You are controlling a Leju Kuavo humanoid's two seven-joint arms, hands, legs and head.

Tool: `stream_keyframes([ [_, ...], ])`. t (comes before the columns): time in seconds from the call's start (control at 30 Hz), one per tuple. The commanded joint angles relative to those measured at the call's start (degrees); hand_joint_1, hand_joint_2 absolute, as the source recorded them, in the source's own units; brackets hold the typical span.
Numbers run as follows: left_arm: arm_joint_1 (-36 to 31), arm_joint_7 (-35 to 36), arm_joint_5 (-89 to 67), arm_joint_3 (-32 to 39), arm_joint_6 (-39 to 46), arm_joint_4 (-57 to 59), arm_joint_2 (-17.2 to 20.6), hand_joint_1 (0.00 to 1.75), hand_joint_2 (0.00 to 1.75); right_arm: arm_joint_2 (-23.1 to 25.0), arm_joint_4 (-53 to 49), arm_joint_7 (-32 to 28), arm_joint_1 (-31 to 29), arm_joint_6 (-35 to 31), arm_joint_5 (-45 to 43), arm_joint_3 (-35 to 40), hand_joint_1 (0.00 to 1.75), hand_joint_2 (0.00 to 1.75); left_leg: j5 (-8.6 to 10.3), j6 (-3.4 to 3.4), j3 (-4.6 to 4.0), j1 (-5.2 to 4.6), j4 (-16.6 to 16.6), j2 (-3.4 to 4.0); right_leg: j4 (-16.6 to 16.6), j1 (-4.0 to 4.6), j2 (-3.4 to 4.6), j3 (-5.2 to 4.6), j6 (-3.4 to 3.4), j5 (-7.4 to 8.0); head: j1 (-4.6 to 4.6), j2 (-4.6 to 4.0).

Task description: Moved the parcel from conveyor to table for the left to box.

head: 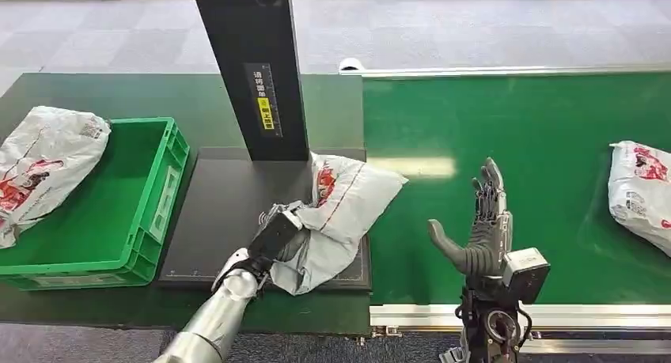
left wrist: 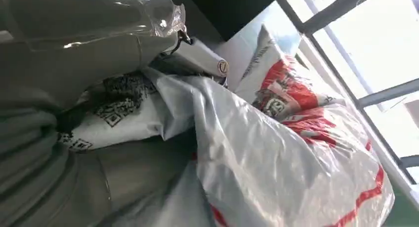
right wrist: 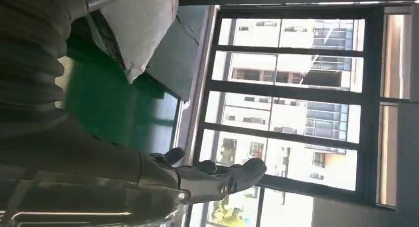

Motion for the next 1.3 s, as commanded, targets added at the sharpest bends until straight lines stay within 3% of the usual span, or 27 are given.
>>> stream_keyframes([
  [0.03, 13.21, -3.21, 8.52, -2.94, -2.37, -28.13, 5.19, 1.75, 1.75, -0.07, 0.36, -0.65, 1.74, 0.48, -0.79, -4.22, 0.0, 1.75, -0.04, 0.0, 0.08, 0.02, -0.07, 0.16, -0.08, 0.03, 0.12, 0.04, -0.03, 0.01, 0.0, 0.0],
  [0.17, 22.26, -3.5, 13.98, 1.32, 1.04, -53.08, 9.45, 1.75, 1.75, -0.16, -0.74, -1.34, 4.02, 3.52, -2.86, -8.6, 0.0, 1.75, -0.18, -0.02, 0.12, 0.05, -0.1, 0.53, -0.12, 0.08, 0.44, -0.01, -0.06, -0.02, 0.0, 0.0],
  [0.23, 21.84, -4.98, 16.15, 7.49, 4.53, -58.35, 9.62, 1.75, 1.75, -0.13, -0.8, -1.34, 4.5, 4.45, -3.38, -10.06, 0.0, 1.75, -0.28, -0.09, 0.12, 0.09, -0.05, 0.62, -0.07, 0.12, 0.52, -0.06, -0.08, -0.09, 0.0, 0.02],
  [0.3, 17.21, -2.98, 18.79, 15.52, 4.73, -58.16, 10.81, 1.75, 1.75, -0.04, -0.18, -1.34, 4.38, 5.26, -3.38, -11.27, 0.0, 1.75, -0.19, -0.1, -0.19, 0.13, 0.06, 0.45, 0.0, 0.15, 0.4, -0.26, -0.05, -0.05, 0.02, 0.02],
  [0.4, 6.47, -1.31, 20.18, 25.39, 3.47, -47.12, 14.67, 1.75, 1.75, 0.15, 1.11, -1.34, 3.57, 5.45, -2.95, -12.78, 0.0, 1.75, -0.12, -0.18, -0.25, 0.13, 0.02, 0.38, 0.05, 0.14, 0.37, -0.39, -0.07, -0.04, 0.0, 0.0],
  [0.5, 4.36, -2.29, 20.13, 26.68, 2.23, -43.9, 15.45, 1.75, 1.75, 0.2, 1.16, -1.34, 3.48, 5.59, -2.84, -12.95, 0.0, 1.75, -0.06, -0.18, -0.22, 0.12, -0.03, 0.25, 0.01, 0.13, 0.25, -0.32, -0.08, -0.03, 0.0, 0.02],
  [0.53, 3.29, -1.75, 18.45, 28.09, 5.05, -43.17, 14.97, 1.75, 1.75, 0.38, 1.56, -1.34, 3.36, 5.71, -2.85, -13.35, 0.0, 1.75, -0.01, -0.17, -0.21, 0.13, -0.06, 0.25, -0.03, 0.14, 0.23, -0.3, -0.09, 0.01, 0.0, 0.02],
  [0.63, -9.03, 1.12, 15.3, 33.96, 8.79, -28.63, 21.48, 1.75, 1.75, 0.35, 2.56, -1.34, 2.77, 7.02, -3.25, -16.22, 0.0, 1.75, 0.02, -0.18, -0.28, 0.16, 0.02, 0.17, 0.04, 0.18, 0.12, -0.35, -0.12, 0.01, -0.02, 0.0],
  [0.73, -19.72, 3.9, -2.9, 36.46, 25.33, -13.2, 28.12, 1.75, 1.75, 0.66, 2.04, -1.34, 2.82, 9.47, -3.02, -18.49, 0.0, 1.75, 0.13, -0.17, -0.32, 0.19, 0.03, -0.08, 0.06, 0.21, -0.13, -0.32, -0.14, -0.01, 0.07, 0.02],
  [0.9, -23.45, 10.33, -19.37, 36.62, 33.9, 0.32, 31.37, 1.75, 1.75, 1.22, 3.16, -1.34, 1.76, 10.95, -1.86, -19.08, 0.0, 1.75, 0.12, -0.19, -0.13, 0.12, -0.11, 0.17, 0.02, 0.15, 0.09, -0.28, -0.21, 0.05, 0.02, 0.02],
  [1.03, -28.1, 24.9, -37.27, 32.35, 40.1, 13.81, 34.06, 1.75, 1.75, 0.38, 4.9, -1.34, 0.61, 11.07, -1.69, -18.71, 0.0, 1.75, 0.14, -0.13, -0.15, 0.13, -0.09, 0.03, -0.02, 0.16, -0.04, -0.21, -0.16, 0.04, 0.0, 0.0],
  [1.1, -29.08, 26.81, -39.29, 32.78, 39.81, 15.53, 34.26, 1.75, 1.75, 0.21, 5.22, -1.34, 0.28, 11.28, -1.64, -18.91, 0.0, 1.75, 0.13, -0.12, -0.23, 0.13, -0.04, -0.03, 0.0, 0.16, -0.08, -0.26, -0.13, 0.03, 0.07, 0.02],
  [1.3, -30.05, 19.77, -31.98, 38.4, 32.58, 14.89, 33.19, 1.75, 1.75, 0.18, 5.32, -1.34, 0.19, 11.31, -1.88, -19.72, 0.0, 1.75, 0.09, -0.13, -0.27, 0.13, -0.01, 0.09, 0.0, 0.16, 0.04, -0.29, -0.13, 0.03, 0.07, 0.0],
])
